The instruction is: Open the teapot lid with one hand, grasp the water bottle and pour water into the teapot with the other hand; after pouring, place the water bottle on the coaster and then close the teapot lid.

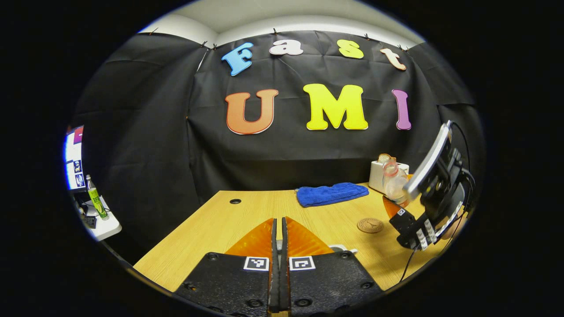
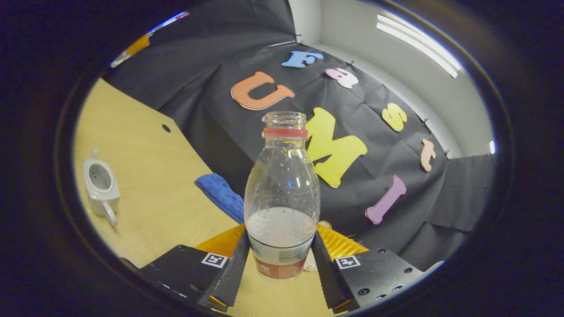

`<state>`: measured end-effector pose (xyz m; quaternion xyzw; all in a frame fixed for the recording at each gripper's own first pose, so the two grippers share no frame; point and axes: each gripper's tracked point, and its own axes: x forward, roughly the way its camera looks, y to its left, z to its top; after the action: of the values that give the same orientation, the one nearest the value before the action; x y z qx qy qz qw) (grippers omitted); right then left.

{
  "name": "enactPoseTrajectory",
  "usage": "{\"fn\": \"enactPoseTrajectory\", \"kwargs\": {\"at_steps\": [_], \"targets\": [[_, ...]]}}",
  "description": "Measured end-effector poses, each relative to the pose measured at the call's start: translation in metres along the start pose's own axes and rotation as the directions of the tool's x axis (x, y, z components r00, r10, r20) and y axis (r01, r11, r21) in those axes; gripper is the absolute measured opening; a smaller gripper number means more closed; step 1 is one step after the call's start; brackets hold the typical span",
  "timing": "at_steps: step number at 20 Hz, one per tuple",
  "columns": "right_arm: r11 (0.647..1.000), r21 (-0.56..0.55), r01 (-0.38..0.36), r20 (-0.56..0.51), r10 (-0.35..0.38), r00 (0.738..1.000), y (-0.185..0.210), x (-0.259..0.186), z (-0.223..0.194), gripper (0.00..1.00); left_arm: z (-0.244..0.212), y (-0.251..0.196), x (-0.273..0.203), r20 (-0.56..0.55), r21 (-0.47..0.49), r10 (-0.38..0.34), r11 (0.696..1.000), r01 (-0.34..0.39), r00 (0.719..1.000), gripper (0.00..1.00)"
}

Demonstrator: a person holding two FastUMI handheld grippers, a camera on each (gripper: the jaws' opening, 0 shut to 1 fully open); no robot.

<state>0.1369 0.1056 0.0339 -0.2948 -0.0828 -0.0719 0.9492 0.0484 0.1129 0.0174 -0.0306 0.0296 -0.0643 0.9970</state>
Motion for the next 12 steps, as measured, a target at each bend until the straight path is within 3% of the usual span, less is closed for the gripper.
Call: {"fn": "enactPoseTrajectory", "kwargs": {"at_steps": [1, 3, 7, 12], "targets": [[0.998, 0.059, 0.014, -0.008, -0.013, 1.000, -0.008, 0.005, 0.001, 0.75, -0.002, 0.000, 0.001, -0.002, 0.002, 0.000, 1.000, 0.000, 1.000, 0.02], [0.982, 0.187, -0.021, -0.033, 0.027, 0.999, -0.005, 0.012, -0.001, 0.75, -0.003, -0.001, 0.003, -0.005, 0.011, 0.002, 1.000, -0.002, 1.000, 0.00], [0.956, 0.293, -0.015, -0.072, 0.038, 0.997, -0.010, 0.033, -0.009, 0.75, -0.003, 0.002, 0.003, 0.003, 0.011, 0.010, 1.000, -0.010, 1.000, 0.02], [0.860, 0.505, -0.072, -0.145, 0.167, 0.975, 0.022, 0.044, -0.030, 0.74, -0.007, 0.000, 0.007, -0.012, 0.012, 0.011, 1.000, -0.011, 1.000, 0.03]]}}
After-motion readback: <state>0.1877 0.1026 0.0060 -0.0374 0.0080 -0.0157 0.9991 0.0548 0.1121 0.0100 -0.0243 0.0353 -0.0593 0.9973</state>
